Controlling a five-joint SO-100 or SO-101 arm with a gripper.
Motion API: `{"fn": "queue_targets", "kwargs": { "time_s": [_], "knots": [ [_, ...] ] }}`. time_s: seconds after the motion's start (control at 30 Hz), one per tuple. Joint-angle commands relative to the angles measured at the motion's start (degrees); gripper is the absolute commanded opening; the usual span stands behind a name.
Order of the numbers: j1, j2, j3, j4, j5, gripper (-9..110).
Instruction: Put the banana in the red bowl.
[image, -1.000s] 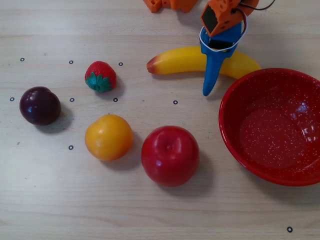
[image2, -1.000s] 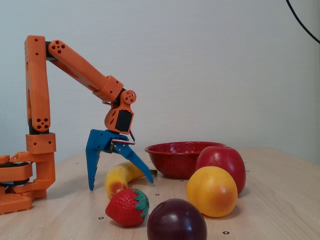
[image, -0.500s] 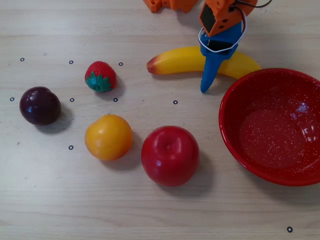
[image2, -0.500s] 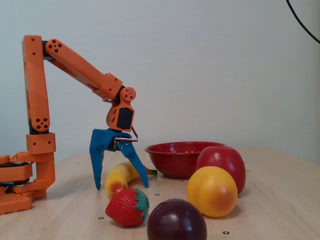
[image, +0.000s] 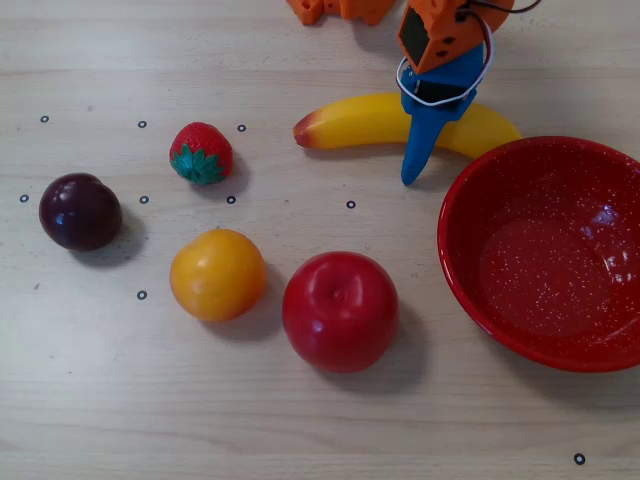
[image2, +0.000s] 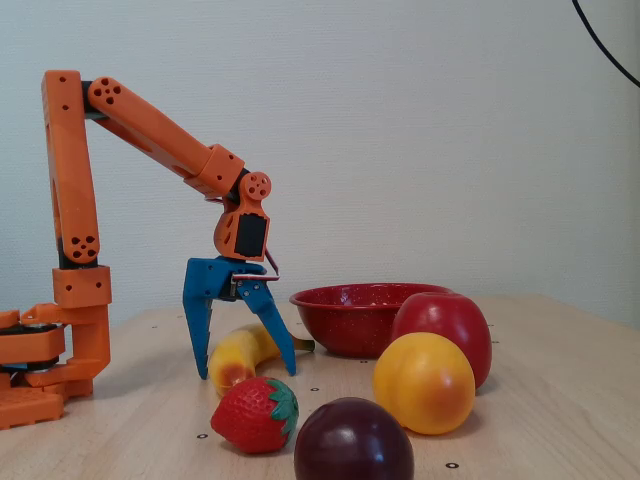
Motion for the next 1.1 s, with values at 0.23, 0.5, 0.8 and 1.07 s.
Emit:
{"fn": "queue_targets", "kwargs": {
  "time_s": [0.23, 0.5, 0.8, 1.07],
  "knots": [
    [-2.11, -0.97, -0.18, -2.55, 2.64, 32],
    [-2.29, -0.53, 0.35, -2.99, 3.16, 27],
    [-2.72, 0.44, 1.49, -2.99, 3.43, 15],
    [-3.78, 1.76, 1.76, -0.26, 2.37, 0]
  ]
}}
